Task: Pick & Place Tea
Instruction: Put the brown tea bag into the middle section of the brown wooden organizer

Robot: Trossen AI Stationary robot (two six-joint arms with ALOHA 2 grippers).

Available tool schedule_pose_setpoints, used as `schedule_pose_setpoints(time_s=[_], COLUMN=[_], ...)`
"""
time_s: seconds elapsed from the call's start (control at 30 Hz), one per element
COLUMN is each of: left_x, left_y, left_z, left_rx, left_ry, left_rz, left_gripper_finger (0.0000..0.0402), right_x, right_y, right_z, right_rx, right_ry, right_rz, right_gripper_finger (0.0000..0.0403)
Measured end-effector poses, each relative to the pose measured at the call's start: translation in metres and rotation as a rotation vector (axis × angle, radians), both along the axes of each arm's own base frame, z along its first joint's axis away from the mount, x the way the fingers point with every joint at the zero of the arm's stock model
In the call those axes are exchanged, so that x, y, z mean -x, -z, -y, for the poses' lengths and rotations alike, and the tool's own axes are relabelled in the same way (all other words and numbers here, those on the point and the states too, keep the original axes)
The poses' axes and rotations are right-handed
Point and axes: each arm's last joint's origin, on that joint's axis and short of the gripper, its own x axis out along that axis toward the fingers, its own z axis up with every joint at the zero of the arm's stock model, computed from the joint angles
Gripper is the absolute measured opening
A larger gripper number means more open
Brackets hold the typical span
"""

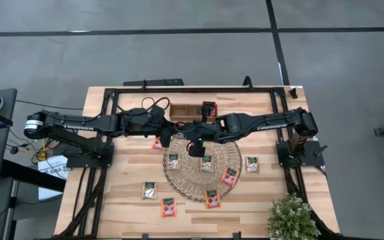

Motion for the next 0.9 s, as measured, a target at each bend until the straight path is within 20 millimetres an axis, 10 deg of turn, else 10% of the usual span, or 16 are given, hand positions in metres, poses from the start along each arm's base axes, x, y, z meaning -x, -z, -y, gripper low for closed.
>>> schedule_pose_setpoints(time_s=[0.17, 0.5, 0.9], left_x=[-0.0008, -0.0008, -0.0004], left_y=[-0.0023, -0.0022, -0.0003], left_z=[0.0008, 0.0011, 0.0019], left_rx=[-0.036, -0.036, -0.055], left_ry=[0.042, 0.054, 0.065], left_rz=[0.018, 0.016, -0.008], left_gripper_finger=[0.0011, 0.0000, 0.0000], right_x=[-0.0004, -0.0004, 0.0034], right_y=[-0.0004, -0.0003, 0.0017], right_z=[-0.0002, -0.0003, 0.0042], right_rx=[-0.001, 0.003, -0.029], right_ry=[-0.001, -0.009, -0.033], right_rz=[0.006, 0.002, -0.052], right_gripper_finger=[0.0000, 0.0010, 0.0138])
